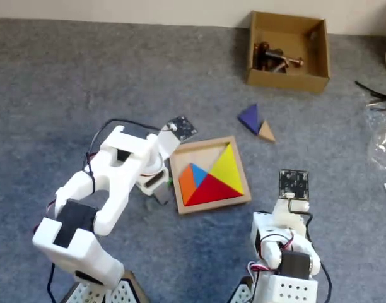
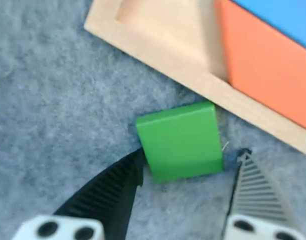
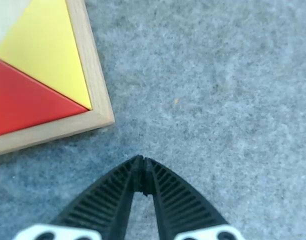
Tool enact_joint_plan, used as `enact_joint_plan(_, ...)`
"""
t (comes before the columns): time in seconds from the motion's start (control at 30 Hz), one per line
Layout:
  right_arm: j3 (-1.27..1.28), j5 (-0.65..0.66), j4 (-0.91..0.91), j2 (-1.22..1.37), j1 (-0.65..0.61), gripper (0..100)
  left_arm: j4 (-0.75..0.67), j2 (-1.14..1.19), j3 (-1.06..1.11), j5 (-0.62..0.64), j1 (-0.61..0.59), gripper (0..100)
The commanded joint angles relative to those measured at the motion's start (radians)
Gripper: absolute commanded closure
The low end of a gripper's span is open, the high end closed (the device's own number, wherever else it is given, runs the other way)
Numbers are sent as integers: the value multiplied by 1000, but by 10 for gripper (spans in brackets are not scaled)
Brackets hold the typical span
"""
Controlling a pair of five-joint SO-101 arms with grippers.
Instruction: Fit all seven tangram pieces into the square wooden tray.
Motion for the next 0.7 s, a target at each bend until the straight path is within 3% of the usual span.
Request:
enact_joint_plan(0.0, 114, -11, -16, -15, -16, 994, 17, 2, -10, -17, -53, 726)
enact_joint_plan(0.1, 114, -11, -16, -15, -16, 994, 17, -5, -22, -9, -56, 726)
enact_joint_plan(0.4, 114, -11, -16, -15, -16, 994, 17, 4, -125, 180, -56, 726)
enact_joint_plan(0.67, 114, -11, -16, -15, -16, 994, 17, 5, -116, 201, -58, 736)
